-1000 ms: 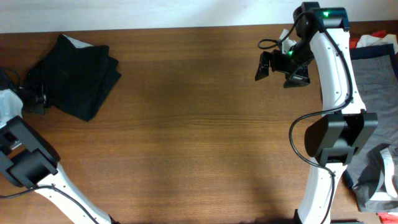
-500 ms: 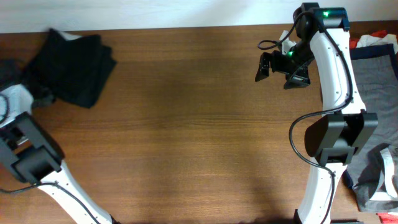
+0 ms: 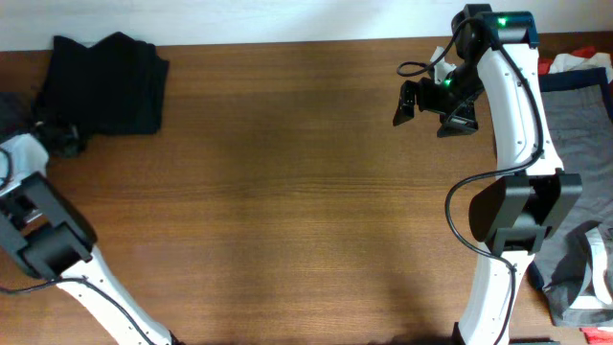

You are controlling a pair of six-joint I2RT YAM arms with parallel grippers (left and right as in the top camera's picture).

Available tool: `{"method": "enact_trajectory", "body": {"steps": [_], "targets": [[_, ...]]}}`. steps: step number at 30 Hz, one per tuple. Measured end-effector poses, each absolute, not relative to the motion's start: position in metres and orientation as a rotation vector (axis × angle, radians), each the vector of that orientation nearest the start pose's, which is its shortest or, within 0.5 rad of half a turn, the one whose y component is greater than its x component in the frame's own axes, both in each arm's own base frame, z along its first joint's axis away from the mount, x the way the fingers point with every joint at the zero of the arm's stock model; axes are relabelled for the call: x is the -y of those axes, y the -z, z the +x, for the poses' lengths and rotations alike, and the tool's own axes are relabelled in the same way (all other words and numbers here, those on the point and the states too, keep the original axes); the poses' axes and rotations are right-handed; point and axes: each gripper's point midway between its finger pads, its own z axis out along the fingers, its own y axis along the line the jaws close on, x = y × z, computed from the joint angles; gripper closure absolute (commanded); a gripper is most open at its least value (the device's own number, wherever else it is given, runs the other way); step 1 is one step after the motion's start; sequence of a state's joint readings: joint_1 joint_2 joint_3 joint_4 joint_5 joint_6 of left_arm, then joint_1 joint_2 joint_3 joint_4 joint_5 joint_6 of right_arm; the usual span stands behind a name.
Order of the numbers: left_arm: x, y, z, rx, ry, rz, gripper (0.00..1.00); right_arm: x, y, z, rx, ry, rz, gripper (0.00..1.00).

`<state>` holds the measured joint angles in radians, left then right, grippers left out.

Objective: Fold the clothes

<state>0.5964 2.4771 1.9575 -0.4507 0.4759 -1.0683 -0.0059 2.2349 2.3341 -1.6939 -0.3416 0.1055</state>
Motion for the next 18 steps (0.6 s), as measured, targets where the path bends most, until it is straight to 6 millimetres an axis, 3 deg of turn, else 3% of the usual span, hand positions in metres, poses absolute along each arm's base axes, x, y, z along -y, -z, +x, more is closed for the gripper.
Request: {"method": "enact_trajectory", "body": {"steps": [2,3,4,6,7,8,9,11,12,14,16,18], "targets": [[-0.281,-0.02,0.516,-1.92,0.777,-1.789,0.43,-0.055,-0.169,0.415,-3.131,-0.538,0.181,0.01],[-0.284,-0.021,0.506,-1.955,0.759,-1.778,0.32,-0.055,-0.169,0.415,-3.131,-0.538,0.181,0.01],[-0.284,-0.027,0.497,-1.992,0.728,-1.767,0.01,-0.055,-0.169,0.415,-3.13,-0.538,0.172,0.01],[-0.288,-0.059,0.491,-2.022,0.641,-1.687,0.01,-0.055,-0.169,0.415,-3.13,-0.538,0.167,0.01],[-0.291,-0.093,0.491,-2.003,0.603,-1.617,0.22,-0.055,-0.169,0.415,-3.13,-0.538,0.166,0.01],[-0.291,-0.12,0.491,-1.988,0.59,-1.562,0.82,-0.055,-0.169,0.415,-3.13,-0.538,0.166,0.01],[-0.289,-0.143,0.491,-1.982,0.584,-1.497,0.99,-0.055,-0.169,0.415,-3.13,-0.538,0.165,0.01],[-0.281,-0.153,0.494,-2.008,0.586,-1.425,1.0,-0.055,-0.169,0.415,-3.13,-0.538,0.162,0.01],[-0.266,-0.16,0.502,-2.054,0.572,-1.333,1.0,-0.055,-0.169,0.415,-3.13,-0.538,0.162,0.01],[-0.227,-0.166,0.52,-2.156,0.48,-1.16,0.99,-0.055,-0.169,0.415,-3.13,-0.538,0.162,0.01],[-0.174,-0.159,0.544,-2.284,0.229,-0.931,1.0,-0.055,-0.169,0.415,-3.13,-0.537,0.162,0.01],[-0.151,-0.155,0.558,-2.314,0.103,-0.813,0.99,-0.055,-0.169,0.415,-3.129,-0.537,0.162,0.01]]}}
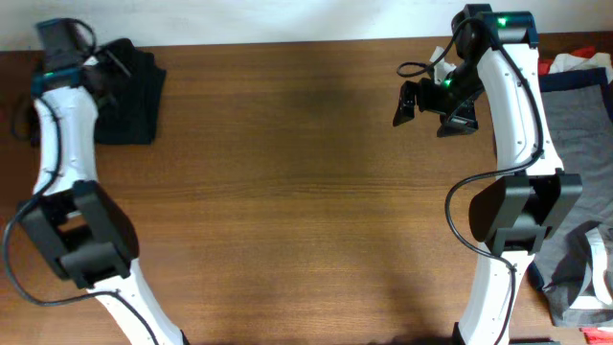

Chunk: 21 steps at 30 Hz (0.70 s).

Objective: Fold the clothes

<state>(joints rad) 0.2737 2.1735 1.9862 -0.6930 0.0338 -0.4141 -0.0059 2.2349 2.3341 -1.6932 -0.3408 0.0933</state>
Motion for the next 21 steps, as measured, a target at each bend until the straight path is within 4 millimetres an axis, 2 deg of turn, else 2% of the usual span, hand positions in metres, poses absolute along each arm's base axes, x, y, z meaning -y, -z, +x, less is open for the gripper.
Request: {"method": "enact_trajectory", "body": {"steps": [2,4,5,11,13,14,17,18,19,21], "targets": [[-0.153,-0.126,0.559,-2.366,0.039,-0.814,1.0,-0.055,-0.169,0.415,-3.13,-0.537,0.161,0.01],[-0.163,-0.069,0.548,-2.48,-0.023,-0.865,1.0,-0.055,-0.169,0.415,-3.131,-0.534,0.162,0.01],[-0.164,-0.052,0.543,-2.519,-0.038,-0.88,0.99,-0.055,-0.169,0.415,-3.131,-0.534,0.162,0.01],[-0.155,-0.038,0.527,-2.607,-0.037,-0.894,1.0,-0.055,-0.169,0.415,-3.131,-0.534,0.161,0.02],[-0.148,-0.013,0.518,-2.679,-0.031,-0.906,0.99,-0.055,-0.169,0.415,-3.131,-0.534,0.161,0.01],[-0.146,-0.008,0.515,-2.703,-0.019,-0.912,0.99,-0.055,-0.169,0.415,-3.131,-0.534,0.162,0.01],[-0.14,-0.017,0.509,-2.73,0.007,-0.916,0.99,-0.055,-0.169,0.415,-3.131,-0.534,0.162,0.01],[-0.14,-0.033,0.514,-2.703,0.024,-0.904,0.98,-0.055,-0.169,0.415,-3.131,-0.534,0.162,0.02],[-0.143,-0.064,0.524,-2.635,0.028,-0.882,0.98,-0.055,-0.169,0.415,-3.131,-0.534,0.162,0.01],[-0.165,-0.12,0.532,-2.494,-0.077,-0.873,0.98,-0.055,-0.17,0.415,-3.129,-0.541,0.162,0.01]]}}
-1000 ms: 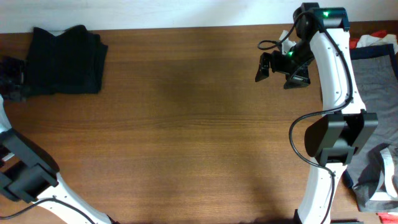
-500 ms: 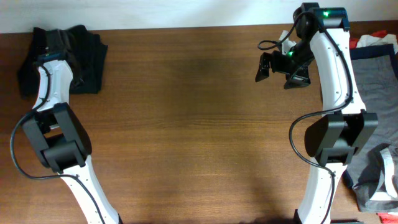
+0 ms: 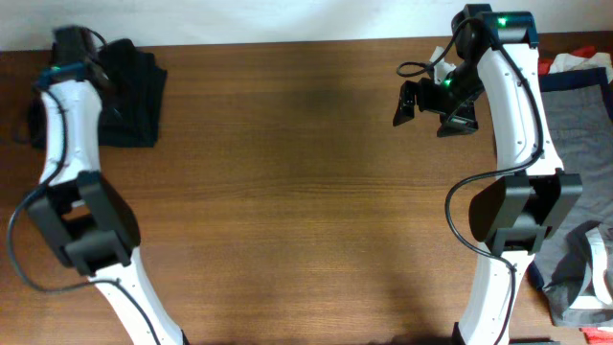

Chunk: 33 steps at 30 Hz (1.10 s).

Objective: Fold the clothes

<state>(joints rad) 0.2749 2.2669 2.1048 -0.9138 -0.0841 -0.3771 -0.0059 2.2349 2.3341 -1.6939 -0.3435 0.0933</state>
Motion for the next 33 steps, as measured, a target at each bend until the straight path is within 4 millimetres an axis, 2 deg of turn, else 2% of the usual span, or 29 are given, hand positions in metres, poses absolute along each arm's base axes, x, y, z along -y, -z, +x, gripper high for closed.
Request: {"method": "enact_trajectory", "body": {"steps": [1,2,3,4,5,7,8,10,11,12,14,17,18,20,23,24,25,26,27,28,29,30,31,32,33], "targets": [[-0.195,-0.178,0.534,-2.331,-0.153,-0.891,0.98,-0.055,-0.17,0.415,-3.13,-0.541,0.162,0.01],[-0.222,-0.196,0.526,-2.261,-0.245,-0.94,0.98,-0.056,-0.17,0.415,-3.129,-0.542,0.162,0.01],[-0.242,-0.192,0.517,-2.248,-0.305,-0.988,0.98,-0.056,-0.17,0.415,-3.129,-0.546,0.162,0.01],[-0.251,-0.185,0.515,-2.25,-0.323,-1.004,0.96,-0.056,-0.17,0.415,-3.129,-0.546,0.162,0.01],[-0.269,-0.173,0.517,-2.242,-0.344,-1.012,0.95,-0.056,-0.17,0.415,-3.129,-0.547,0.162,0.01],[-0.294,-0.126,0.512,-2.317,-0.36,-1.025,0.92,-0.056,-0.17,0.415,-3.129,-0.547,0.162,0.01],[-0.303,-0.095,0.507,-2.368,-0.367,-1.044,0.9,-0.056,-0.17,0.415,-3.129,-0.547,0.163,0.01],[-0.312,-0.047,0.493,-2.463,-0.363,-1.082,0.9,-0.056,-0.17,0.415,-3.128,-0.552,0.162,0.01],[-0.314,-0.033,0.485,-2.499,-0.362,-1.104,0.9,-0.056,-0.17,0.415,-3.128,-0.552,0.162,0.01],[-0.317,-0.024,0.477,-2.524,-0.362,-1.123,0.9,-0.056,-0.17,0.415,-3.128,-0.552,0.162,0.01],[-0.32,-0.017,0.464,-2.568,-0.364,-1.147,1.0,-0.057,-0.17,0.415,-3.128,-0.552,0.162,0.01],[-0.308,-0.014,0.44,-2.708,-0.389,-1.126,1.0,-0.057,-0.17,0.415,-3.128,-0.552,0.162,0.01],[-0.31,-0.025,0.444,-2.69,-0.4,-1.118,1.0,-0.057,-0.17,0.415,-3.128,-0.552,0.163,0.01],[-0.319,-0.078,0.473,-2.548,-0.405,-1.068,1.0,-0.057,-0.17,0.415,-3.128,-0.552,0.168,0.01],[-0.313,-0.198,0.533,-2.208,-0.34,-0.905,1.0,-0.058,-0.17,0.415,-3.13,-0.552,0.175,0.01],[-0.31,-0.215,0.543,-2.151,-0.321,-0.873,1.0,-0.06,-0.17,0.415,-3.131,-0.552,0.169,0.01],[-0.311,-0.214,0.547,-2.14,-0.317,-0.868,1.0,-0.064,-0.17,0.414,-3.134,-0.552,0.155,0.01],[-0.317,-0.205,0.555,-2.123,-0.315,-0.865,1.0,-0.069,-0.17,0.413,-3.137,-0.552,0.134,0.01],[-0.321,-0.172,0.559,-2.165,-0.313,-0.88,0.99,-0.076,-0.17,0.412,-3.14,-0.551,0.108,0.01],[-0.322,-0.137,0.561,-2.221,-0.309,-0.895,0.99,-0.079,-0.17,0.412,-3.142,-0.551,0.095,0.01],[-0.321,-0.088,0.559,-2.303,-0.303,-0.918,0.99,-0.081,-0.17,0.411,-3.143,-0.551,0.088,0.01],[-0.317,-0.044,0.55,-2.396,-0.298,-0.945,0.99,-0.081,-0.17,0.411,-3.144,-0.551,0.087,0.01],[-0.311,-0.014,0.539,-2.479,-0.291,-0.967,0.97,-0.081,-0.17,0.411,-3.144,-0.551,0.088,0.01],[-0.31,-0.01,0.536,-2.493,-0.292,-0.971,0.9,-0.081,-0.17,0.411,-3.144,-0.551,0.088,0.02],[-0.311,-0.011,0.535,-2.496,-0.3,-0.973,0.91,-0.08,-0.17,0.411,-3.145,-0.541,0.087,0.01]]}}
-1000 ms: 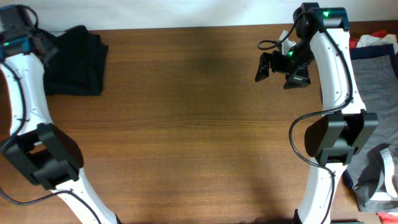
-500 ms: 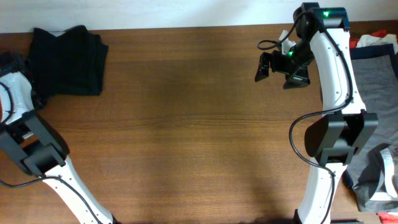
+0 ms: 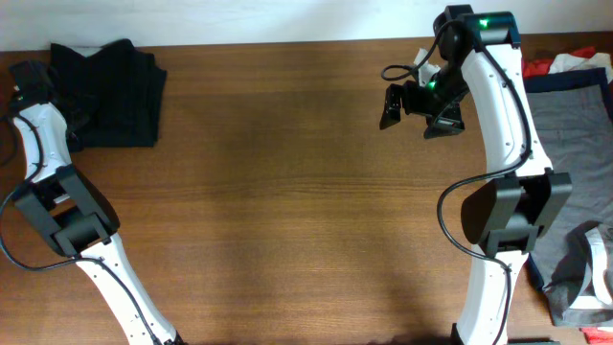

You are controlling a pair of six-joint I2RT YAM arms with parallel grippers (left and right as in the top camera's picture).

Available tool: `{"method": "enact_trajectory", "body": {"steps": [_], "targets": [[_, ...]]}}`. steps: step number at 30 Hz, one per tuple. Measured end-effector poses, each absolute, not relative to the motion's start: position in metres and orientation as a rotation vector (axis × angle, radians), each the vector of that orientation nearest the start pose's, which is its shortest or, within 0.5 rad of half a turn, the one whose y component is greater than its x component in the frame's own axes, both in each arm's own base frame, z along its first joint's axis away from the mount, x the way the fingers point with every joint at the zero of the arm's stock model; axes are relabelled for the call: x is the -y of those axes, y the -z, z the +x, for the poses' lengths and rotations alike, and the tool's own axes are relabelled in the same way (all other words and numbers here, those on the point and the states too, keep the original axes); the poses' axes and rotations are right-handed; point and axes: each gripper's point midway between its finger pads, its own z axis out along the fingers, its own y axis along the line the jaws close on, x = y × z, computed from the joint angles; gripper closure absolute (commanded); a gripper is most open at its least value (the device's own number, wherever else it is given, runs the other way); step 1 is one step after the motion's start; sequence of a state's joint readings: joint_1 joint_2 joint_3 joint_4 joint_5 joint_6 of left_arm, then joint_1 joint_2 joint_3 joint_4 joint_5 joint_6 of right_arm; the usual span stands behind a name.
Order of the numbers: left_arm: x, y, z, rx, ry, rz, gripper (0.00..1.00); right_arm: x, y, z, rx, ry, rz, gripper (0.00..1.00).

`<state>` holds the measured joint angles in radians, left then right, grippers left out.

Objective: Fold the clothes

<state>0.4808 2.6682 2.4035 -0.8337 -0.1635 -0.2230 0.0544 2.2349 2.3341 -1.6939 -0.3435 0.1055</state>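
Observation:
A folded stack of black clothes (image 3: 115, 88) lies at the table's far left corner. My left gripper (image 3: 23, 77) sits just to the left of the stack at the table's edge; its fingers are dark against the cloth and I cannot make out their state. My right gripper (image 3: 416, 114) hangs above the bare wood at the far right, open, with nothing between its fingers. Unfolded clothes wait on the right: a grey garment (image 3: 575, 125) and a red and white one (image 3: 575, 63).
More crumpled grey clothing (image 3: 579, 273) lies at the near right corner beside the right arm's base (image 3: 508, 216). The left arm's base (image 3: 72, 225) stands at the left edge. The brown table (image 3: 278, 211) spans the view.
My left gripper has moved from over the top left of the black stack to a spot further left and lower, beside it. My right gripper has shifted slightly left and toward the far edge.
At first my left arm lay low at the left edge, its gripper by the near left corner of a looser black pile. Then it reached over the pile's far left, and the pile looked squarer. Now it sits left of the stack. The right gripper stayed open throughout.

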Motion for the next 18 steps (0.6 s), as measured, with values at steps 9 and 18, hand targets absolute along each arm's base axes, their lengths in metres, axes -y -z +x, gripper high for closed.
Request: {"method": "enact_trajectory", "body": {"steps": [9,18], "targets": [[-0.279,-0.226,0.486,-2.409,-0.295,-0.86,0.01,-0.054,-0.206,0.407,-3.049,-0.41,0.116,0.01],[-0.231,-0.139,0.423,-2.786,-0.118,-0.975,0.99,-0.032,-0.284,0.382,-2.838,-0.333,0.158,0.01]]}}
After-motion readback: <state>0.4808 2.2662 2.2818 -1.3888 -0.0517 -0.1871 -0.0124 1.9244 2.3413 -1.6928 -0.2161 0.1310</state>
